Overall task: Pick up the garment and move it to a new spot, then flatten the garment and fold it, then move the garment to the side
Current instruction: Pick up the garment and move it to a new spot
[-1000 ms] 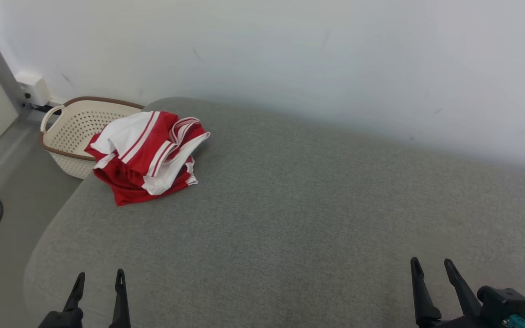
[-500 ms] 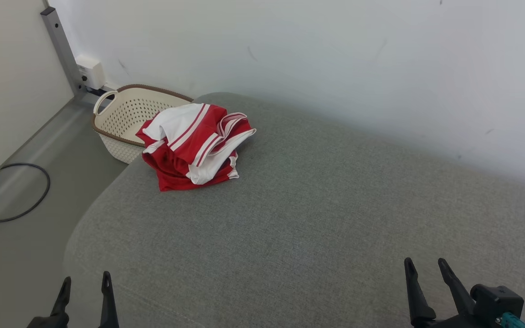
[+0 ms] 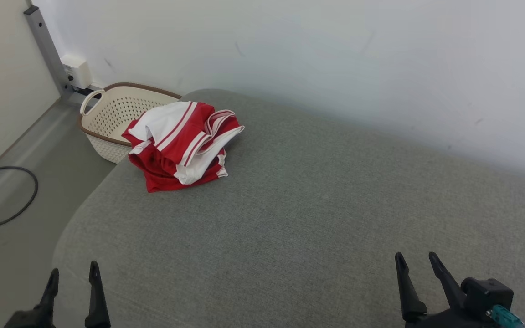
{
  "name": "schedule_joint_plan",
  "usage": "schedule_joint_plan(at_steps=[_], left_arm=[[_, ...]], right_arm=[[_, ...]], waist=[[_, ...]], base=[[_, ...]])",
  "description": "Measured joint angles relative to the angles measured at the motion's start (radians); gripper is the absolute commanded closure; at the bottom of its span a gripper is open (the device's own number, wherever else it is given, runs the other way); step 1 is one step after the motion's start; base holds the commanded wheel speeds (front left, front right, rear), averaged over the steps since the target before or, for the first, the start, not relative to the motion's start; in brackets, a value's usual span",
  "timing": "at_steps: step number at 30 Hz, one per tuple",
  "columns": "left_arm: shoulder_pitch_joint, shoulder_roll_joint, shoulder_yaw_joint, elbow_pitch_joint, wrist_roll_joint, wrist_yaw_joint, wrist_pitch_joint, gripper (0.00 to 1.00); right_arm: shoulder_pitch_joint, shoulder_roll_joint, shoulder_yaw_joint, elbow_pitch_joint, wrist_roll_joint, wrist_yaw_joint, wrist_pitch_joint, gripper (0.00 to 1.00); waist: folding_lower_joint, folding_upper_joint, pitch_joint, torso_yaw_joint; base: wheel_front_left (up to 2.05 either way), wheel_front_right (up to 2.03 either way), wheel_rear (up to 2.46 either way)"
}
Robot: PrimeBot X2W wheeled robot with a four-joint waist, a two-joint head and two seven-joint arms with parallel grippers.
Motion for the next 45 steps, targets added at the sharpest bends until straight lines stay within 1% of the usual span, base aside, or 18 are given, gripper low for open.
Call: schedule_joint_plan(at_steps=[7, 10, 12, 15, 17, 25, 27, 30, 31, 35, 38, 41, 45], left_arm=[[-0.144, 0.037, 0.018, 0.003, -0.034, -0.041, 0.019, 0.00], [-0.225, 0.067, 0.037, 0.032, -0.056, -0.064, 0.040, 0.00], [-0.276, 0.094, 0.043, 0.060, -0.066, -0.081, 0.056, 0.00], [-0.346, 0.115, 0.068, 0.100, -0.093, -0.099, 0.072, 0.00], [-0.387, 0.131, 0.088, 0.124, -0.121, -0.104, 0.092, 0.00], [-0.512, 0.223, 0.140, 0.207, -0.160, -0.134, 0.166, 0.00], [-0.541, 0.247, 0.145, 0.238, -0.165, -0.146, 0.182, 0.00], [-0.583, 0.268, 0.145, 0.294, -0.175, -0.157, 0.200, 0.00], [-0.593, 0.273, 0.145, 0.312, -0.176, -0.163, 0.203, 0.00], [-0.621, 0.282, 0.134, 0.381, -0.181, -0.166, 0.221, 0.00], [-0.638, 0.289, 0.125, 0.446, -0.185, -0.182, 0.235, 0.00], [-0.651, 0.311, 0.101, 0.517, -0.165, -0.189, 0.246, 0.00], [-0.659, 0.329, 0.092, 0.616, -0.152, -0.186, 0.263, 0.00]], right_arm=[[-0.057, 0.000, 0.038, -0.005, -0.005, 0.000, -0.001, 0.00], [-0.090, 0.000, 0.066, -0.002, -0.005, 0.000, -0.003, 0.00], [-0.107, 0.000, 0.079, 0.004, -0.005, 0.000, -0.010, 0.00], [-0.133, 0.000, 0.096, 0.016, 0.004, 0.000, -0.024, 0.00], [-0.151, 0.000, 0.108, 0.023, 0.006, 0.000, -0.036, 0.00], [-0.196, 0.000, 0.127, 0.061, 0.032, 0.000, -0.083, 0.00], [-0.199, 0.000, 0.129, 0.072, 0.039, 0.000, -0.094, 0.00], [-0.213, -0.001, 0.133, 0.084, 0.042, 0.000, -0.106, 0.00], [-0.216, -0.001, 0.136, 0.086, 0.043, 0.000, -0.107, 0.00], [-0.226, -0.001, 0.142, 0.099, 0.043, 0.000, -0.115, 0.00], [-0.235, -0.001, 0.141, 0.106, 0.043, 0.000, -0.119, 0.00], [-0.235, -0.001, 0.144, 0.110, 0.043, 0.000, -0.120, 0.00], [-0.237, -0.001, 0.150, 0.112, 0.043, 0.000, -0.119, 0.00]], waist=[[0.0000, 0.0000, 0.034, -0.063], [0.0000, 0.0000, 0.057, -0.101], [0.0000, 0.0000, 0.072, -0.129], [0.0001, 0.0000, 0.095, -0.176], [0.0001, 0.0001, 0.111, -0.209], [0.0002, 0.0001, 0.171, -0.346], [0.0002, 0.0001, 0.185, -0.378], [0.0002, 0.0001, 0.206, -0.421], [0.0002, 0.0001, 0.212, -0.433], [0.0002, 0.0001, 0.236, -0.479], [0.0002, 0.0001, 0.251, -0.507], [0.0002, 0.0001, 0.263, -0.528], [0.0002, 0.0001, 0.272, -0.547]], base=[[0.00, 0.00, 0.00], [0.00, 0.00, 0.00], [0.00, 0.00, 0.00], [0.00, 0.00, 0.00], [0.00, 0.00, 0.00], [0.00, 0.00, 0.00], [0.00, 0.00, 0.00], [0.00, 0.00, 0.00], [0.00, 0.00, 0.00], [0.00, 0.00, 0.00], [0.00, 0.00, 0.00], [0.00, 0.00, 0.00], [0.00, 0.00, 0.00]])
